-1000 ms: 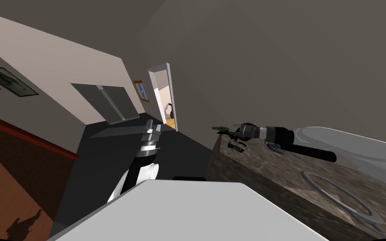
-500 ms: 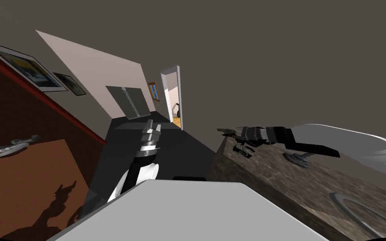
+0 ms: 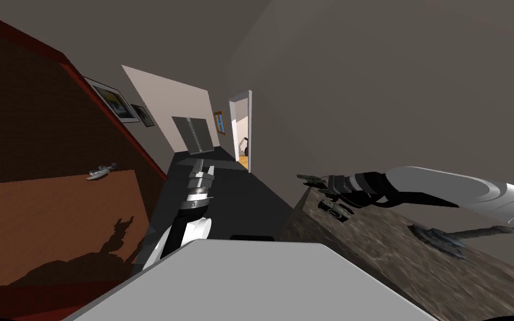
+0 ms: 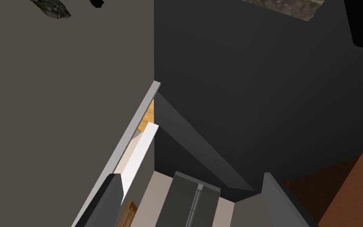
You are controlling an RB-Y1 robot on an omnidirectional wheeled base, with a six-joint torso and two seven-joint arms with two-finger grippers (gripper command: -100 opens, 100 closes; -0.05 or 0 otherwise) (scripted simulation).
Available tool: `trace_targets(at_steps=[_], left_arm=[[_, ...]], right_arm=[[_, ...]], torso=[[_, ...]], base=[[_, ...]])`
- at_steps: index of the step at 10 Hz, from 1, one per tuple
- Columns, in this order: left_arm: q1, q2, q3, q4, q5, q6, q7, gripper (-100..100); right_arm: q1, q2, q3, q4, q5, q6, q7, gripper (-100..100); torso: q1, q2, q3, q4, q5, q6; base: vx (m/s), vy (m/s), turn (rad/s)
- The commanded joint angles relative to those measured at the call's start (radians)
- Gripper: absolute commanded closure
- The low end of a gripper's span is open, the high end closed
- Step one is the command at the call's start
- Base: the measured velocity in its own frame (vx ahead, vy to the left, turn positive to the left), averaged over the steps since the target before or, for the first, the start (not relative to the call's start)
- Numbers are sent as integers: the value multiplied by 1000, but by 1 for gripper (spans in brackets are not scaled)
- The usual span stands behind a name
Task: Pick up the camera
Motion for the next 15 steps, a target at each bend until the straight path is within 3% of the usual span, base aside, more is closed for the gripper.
trace_targets(at_steps=[1, 2, 3, 5, 7, 8, 11, 12, 15], left_arm=[[0, 0, 0, 0, 0, 0, 0, 0], [0, 0, 0, 0, 0, 0, 0, 0], [0, 0, 0, 0, 0, 0, 0, 0], [0, 0, 0, 0, 0, 0, 0, 0], [0, 0, 0, 0, 0, 0, 0, 0], [0, 0, 0, 0, 0, 0, 0, 0], [0, 0, 0, 0, 0, 0, 0, 0], [0, 0, 0, 0, 0, 0, 0, 0], [0, 0, 0, 0, 0, 0, 0, 0]], right_arm=[[19, 1, 3, 13, 41, -19, 3, -100], [35, -8, 27, 41, 78, -41, 11, -100], [35, -8, 27, 41, 78, -41, 11, -100], [71, -14, 79, 89, 143, -82, 30, -100], [71, -14, 71, 89, 143, -82, 30, -100], [71, -14, 85, 89, 143, -82, 30, -100], [139, 5, 176, 130, 218, -131, 61, -100], [139, 5, 134, 130, 218, -131, 61, -100], [139, 5, 188, 130, 218, -131, 61, -100]], torso=[[0, 0, 0, 0, 0, 0], [0, -1, 0, 0, 0, 1], [1, -1, -1, 0, 0, 0], [1, -2, -1, 0, 0, 1], [0, -2, -1, 0, 0, 2], [2, -2, -1, 0, 0, 2], [-1, -4, -2, -1, 0, 1], [-4, -5, -3, -1, -1, 2], [4, -3, -1, 0, 1, 2]], base=[[-20, -67, 149], [-20, -53, 198], [-19, -41, 155], [-8, -67, 276], [-7, -52, 52], [-1, -2, -19], [19, -88, 255], [20, -106, 46], [-6, -8, -9]])
